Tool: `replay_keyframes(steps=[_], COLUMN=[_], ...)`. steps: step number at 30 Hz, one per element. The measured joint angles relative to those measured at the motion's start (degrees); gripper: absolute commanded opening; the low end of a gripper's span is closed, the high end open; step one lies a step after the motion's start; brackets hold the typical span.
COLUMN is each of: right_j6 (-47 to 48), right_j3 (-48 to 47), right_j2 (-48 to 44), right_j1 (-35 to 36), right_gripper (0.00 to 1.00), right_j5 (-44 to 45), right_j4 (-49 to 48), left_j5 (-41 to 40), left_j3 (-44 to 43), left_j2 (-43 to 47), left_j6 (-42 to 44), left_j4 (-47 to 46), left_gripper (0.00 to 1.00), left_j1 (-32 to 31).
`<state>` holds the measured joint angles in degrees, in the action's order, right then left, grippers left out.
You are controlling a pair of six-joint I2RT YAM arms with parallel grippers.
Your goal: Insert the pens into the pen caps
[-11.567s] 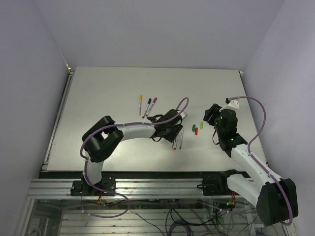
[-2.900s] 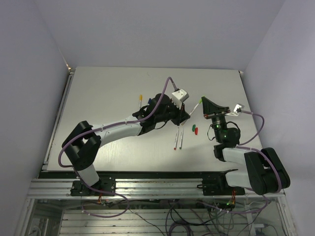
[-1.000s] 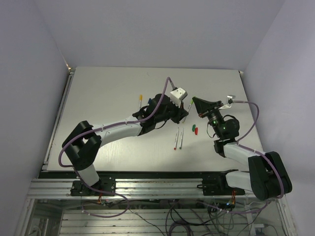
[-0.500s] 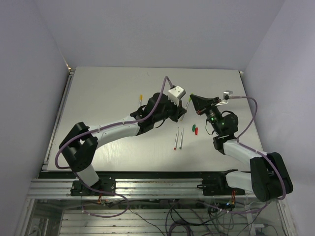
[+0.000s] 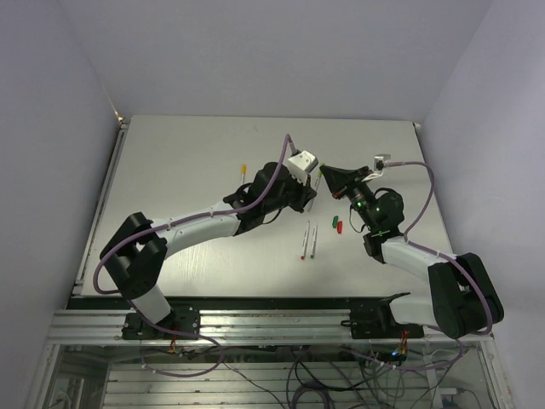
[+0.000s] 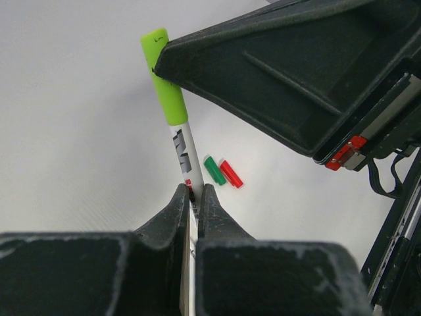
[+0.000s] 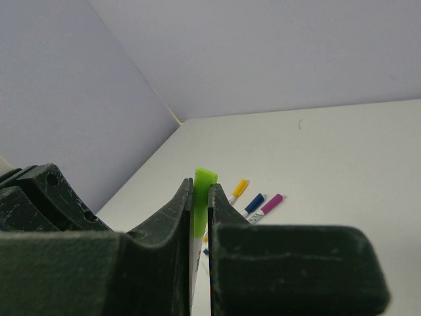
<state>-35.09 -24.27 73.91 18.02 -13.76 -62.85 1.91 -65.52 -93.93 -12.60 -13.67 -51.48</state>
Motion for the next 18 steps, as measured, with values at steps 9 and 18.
replay_keyframes(steps=[9,18], right_j6=[0.5,4.8], right_j3=[-1.2,-6.0], right_j2=[0.6,-3.8], right_j1=[0.6,1.9], right_gripper=[0.00,0.34], right_j5=[0.2,2.8], right_j4=[0.8,11.8], left_j5=[-0.8,-3.8], left_j3=[0.7,1.0], left_j2=[1.0,1.9], left_j6=[0.3,1.6], left_j4=[0.0,-1.3], left_gripper=[0.07,0.07], left_j1=[0.2,0.5])
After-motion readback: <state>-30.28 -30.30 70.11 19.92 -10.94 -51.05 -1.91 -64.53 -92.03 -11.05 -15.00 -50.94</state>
